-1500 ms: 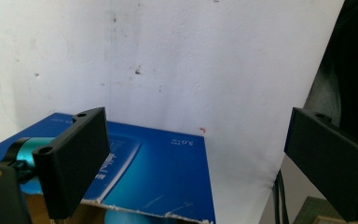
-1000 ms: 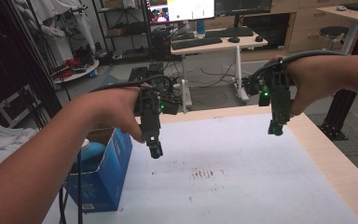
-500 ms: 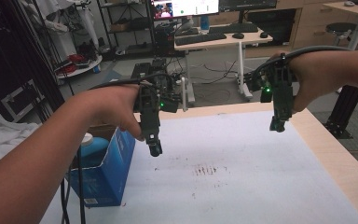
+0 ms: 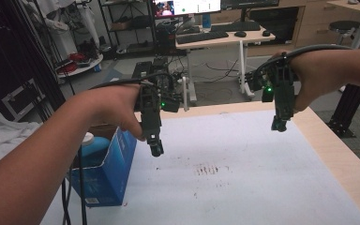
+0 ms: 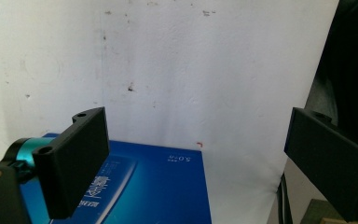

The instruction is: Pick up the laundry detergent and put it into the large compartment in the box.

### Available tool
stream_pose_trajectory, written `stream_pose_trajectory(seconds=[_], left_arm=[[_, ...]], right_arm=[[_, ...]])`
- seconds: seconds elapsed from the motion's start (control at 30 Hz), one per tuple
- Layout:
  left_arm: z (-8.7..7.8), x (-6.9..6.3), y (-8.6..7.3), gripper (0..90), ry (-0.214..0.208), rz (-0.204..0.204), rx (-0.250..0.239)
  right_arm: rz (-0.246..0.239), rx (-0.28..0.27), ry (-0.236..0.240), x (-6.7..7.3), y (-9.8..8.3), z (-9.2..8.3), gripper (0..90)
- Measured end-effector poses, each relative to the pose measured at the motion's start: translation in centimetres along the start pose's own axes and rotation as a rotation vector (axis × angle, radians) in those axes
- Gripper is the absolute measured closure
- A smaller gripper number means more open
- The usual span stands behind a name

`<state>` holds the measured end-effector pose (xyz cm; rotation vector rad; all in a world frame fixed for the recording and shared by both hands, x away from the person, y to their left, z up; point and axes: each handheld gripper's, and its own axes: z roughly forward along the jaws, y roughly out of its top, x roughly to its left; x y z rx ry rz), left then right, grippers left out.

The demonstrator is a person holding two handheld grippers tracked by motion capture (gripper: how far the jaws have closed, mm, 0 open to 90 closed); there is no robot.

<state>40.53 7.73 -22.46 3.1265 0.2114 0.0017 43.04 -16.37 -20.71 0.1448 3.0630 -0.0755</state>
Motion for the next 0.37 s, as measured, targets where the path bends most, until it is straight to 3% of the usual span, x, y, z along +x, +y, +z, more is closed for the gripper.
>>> stream_pose_trajectory(seconds=[0.37], left_arm=[[0.1,-0.22,-0.08,6.6,0.005,-0.001,-0.013]], right_arm=[[0.001,0.001,0.001,0.08,0.19,0.03,2.7]])
